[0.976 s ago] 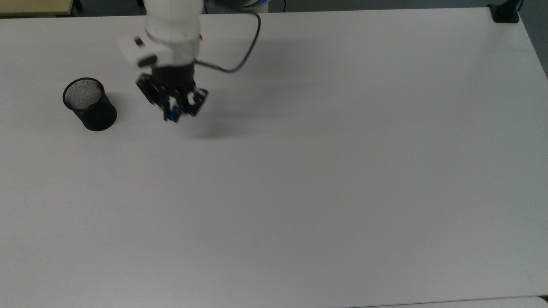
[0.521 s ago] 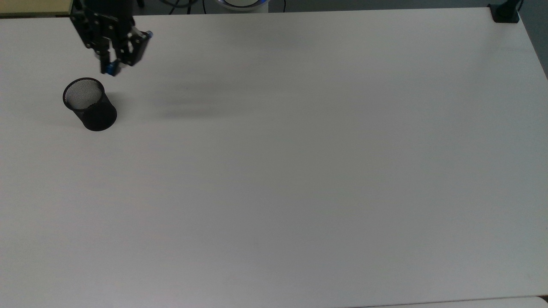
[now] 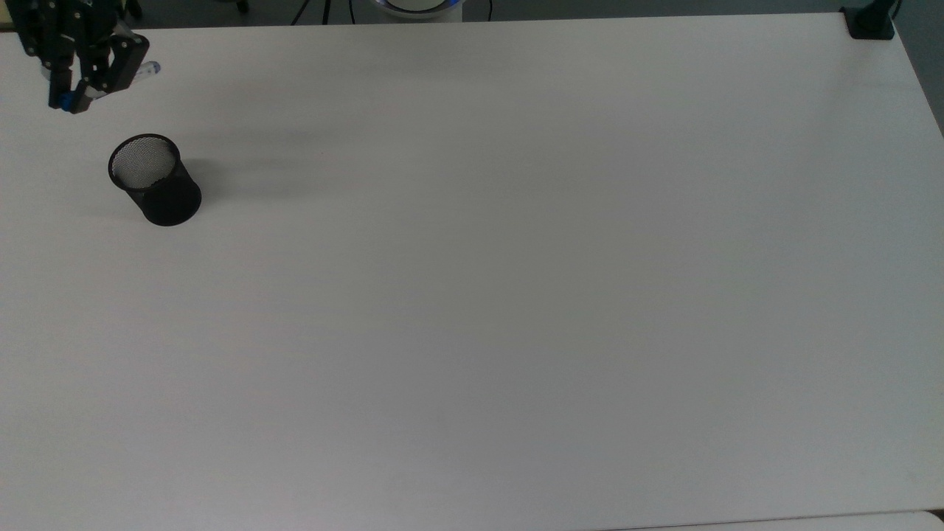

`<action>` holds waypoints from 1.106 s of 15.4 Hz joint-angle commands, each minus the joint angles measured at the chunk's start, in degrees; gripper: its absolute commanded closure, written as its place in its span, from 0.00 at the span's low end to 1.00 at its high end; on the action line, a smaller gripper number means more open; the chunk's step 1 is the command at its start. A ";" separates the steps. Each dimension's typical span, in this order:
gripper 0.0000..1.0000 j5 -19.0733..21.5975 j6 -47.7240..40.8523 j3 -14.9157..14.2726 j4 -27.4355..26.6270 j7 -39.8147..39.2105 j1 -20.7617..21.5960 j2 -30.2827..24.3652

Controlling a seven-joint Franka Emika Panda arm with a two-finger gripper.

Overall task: Insert the marker
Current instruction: 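Carry the marker upright over the black mesh pen cup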

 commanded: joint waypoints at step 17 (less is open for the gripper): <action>0.98 0.49 39.51 -0.09 -15.36 -14.51 -4.12 11.41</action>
